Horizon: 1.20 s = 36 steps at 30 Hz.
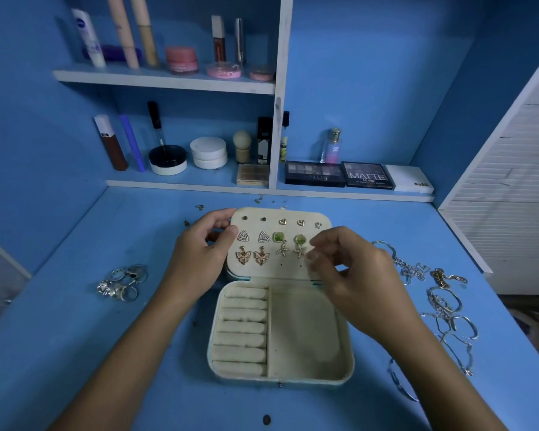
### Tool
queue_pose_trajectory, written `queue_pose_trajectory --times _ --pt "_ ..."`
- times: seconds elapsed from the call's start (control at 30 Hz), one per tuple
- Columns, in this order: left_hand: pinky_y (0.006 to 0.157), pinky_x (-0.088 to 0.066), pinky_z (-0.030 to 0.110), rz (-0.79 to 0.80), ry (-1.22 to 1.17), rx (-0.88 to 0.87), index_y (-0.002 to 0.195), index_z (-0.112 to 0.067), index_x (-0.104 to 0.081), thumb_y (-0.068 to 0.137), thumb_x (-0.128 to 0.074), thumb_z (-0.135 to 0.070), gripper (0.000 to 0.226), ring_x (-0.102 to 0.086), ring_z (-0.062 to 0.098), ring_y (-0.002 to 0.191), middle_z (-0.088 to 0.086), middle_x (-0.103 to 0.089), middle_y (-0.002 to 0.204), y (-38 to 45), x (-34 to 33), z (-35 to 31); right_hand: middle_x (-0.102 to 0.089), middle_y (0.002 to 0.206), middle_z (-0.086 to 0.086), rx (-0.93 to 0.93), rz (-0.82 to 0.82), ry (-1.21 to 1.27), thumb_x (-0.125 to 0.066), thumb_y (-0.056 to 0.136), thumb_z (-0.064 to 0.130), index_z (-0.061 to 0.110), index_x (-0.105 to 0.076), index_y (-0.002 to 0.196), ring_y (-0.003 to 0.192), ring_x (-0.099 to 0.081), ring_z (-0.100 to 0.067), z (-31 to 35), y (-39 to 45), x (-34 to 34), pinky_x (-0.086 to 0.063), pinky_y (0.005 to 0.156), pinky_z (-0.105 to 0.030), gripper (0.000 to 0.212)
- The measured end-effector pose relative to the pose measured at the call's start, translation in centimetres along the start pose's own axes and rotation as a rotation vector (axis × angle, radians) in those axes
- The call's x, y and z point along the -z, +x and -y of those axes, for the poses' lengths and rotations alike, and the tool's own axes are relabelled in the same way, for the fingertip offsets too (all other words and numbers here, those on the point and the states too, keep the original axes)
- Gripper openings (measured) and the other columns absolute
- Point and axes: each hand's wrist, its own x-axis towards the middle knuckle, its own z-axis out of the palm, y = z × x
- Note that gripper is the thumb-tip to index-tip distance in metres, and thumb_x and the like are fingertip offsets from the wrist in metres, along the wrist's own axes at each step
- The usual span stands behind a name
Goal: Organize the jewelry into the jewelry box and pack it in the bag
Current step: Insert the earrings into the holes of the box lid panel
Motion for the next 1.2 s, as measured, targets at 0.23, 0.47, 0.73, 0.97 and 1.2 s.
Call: queue_pose_trajectory --times 0.23,0.47,0.73,0.97,1.2 --pt "0.087 -0.049 0.023 0.015 0.004 -0.014 0.117 -0.030 -0.068 0.095 -0.064 -0.020 0.024 -0.064 0.007 0.098 -0.007 -0.069 0.106 0.0 0.1 0.0 -0.065 0.088 0.013 -0.101 -0.173 -0.108 -0.074 0.086 0.023 0.021 -0.066 0.107 0.077 -0.062 -0.002 0.0 -0.3 -2.4 -0.044 0.067 -0.010 0.022" --pt "0.081 -0.045 0.015 0.005 -0.007 -0.024 0.114 -0.033 -0.067 0.095 -0.064 -0.020 0.023 -0.063 0.001 0.094 -0.010 -0.067 0.104 -0.2 -0.1 0.0 -0.063 0.071 0.007 -0.090 -0.216 -0.172 -0.081 0.079 0.021 0.017 -0.059 0.085 0.069 -0.062 -0.016 -0.1 1.1 -3.6 -0.052 0.069 -0.038 0.023" --pt "0.082 -0.044 0.015 0.007 -0.014 -0.026 0.115 -0.033 -0.067 0.095 -0.063 -0.020 0.024 -0.063 0.001 0.096 -0.010 -0.067 0.106 -0.2 0.0 -0.1 -0.065 0.069 0.005 -0.085 -0.211 -0.140 -0.081 0.081 0.016 0.014 -0.061 0.083 0.066 -0.061 -0.016 -0.3 1.0 -3.6 -0.052 0.065 -0.037 0.020" --pt "0.080 -0.046 0.015 0.030 -0.025 -0.045 0.111 -0.037 -0.067 0.095 -0.063 -0.018 0.025 -0.064 0.005 0.096 -0.008 -0.068 0.103 -0.4 0.4 -0.9 -0.064 0.073 0.009 -0.087 -0.238 -0.099 -0.074 0.086 0.013 0.018 -0.061 0.084 0.070 -0.061 -0.011 0.3 0.2 -3.0 -0.050 0.066 -0.028 0.013" --pt "0.078 -0.045 0.015 0.025 -0.012 -0.096 0.105 -0.042 -0.064 0.096 -0.062 -0.018 0.026 -0.064 0.006 0.094 -0.010 -0.068 0.099 -1.1 0.7 -2.1 -0.070 0.078 0.016 -0.195 -0.226 0.092 -0.065 0.092 0.013 0.030 -0.056 0.091 0.078 -0.066 0.002 2.0 -2.9 -2.7 -0.047 0.066 -0.010 0.019"
